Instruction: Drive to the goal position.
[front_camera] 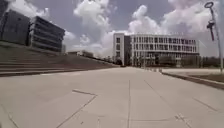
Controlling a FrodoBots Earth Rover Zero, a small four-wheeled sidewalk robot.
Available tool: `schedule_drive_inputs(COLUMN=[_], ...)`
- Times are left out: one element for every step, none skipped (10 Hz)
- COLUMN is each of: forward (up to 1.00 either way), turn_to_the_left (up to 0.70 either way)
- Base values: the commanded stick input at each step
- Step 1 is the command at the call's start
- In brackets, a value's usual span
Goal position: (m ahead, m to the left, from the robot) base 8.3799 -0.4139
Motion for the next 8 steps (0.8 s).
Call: schedule_drive_inputs(forward=[0.70, 0.70, 0.70, 0.70, 0.70, 0.70, 0.70, 0.70], turn_to_the_left=[0.01, 0.01, 0.01, 0.01, 0.01, 0.01, 0.01, 0.01])
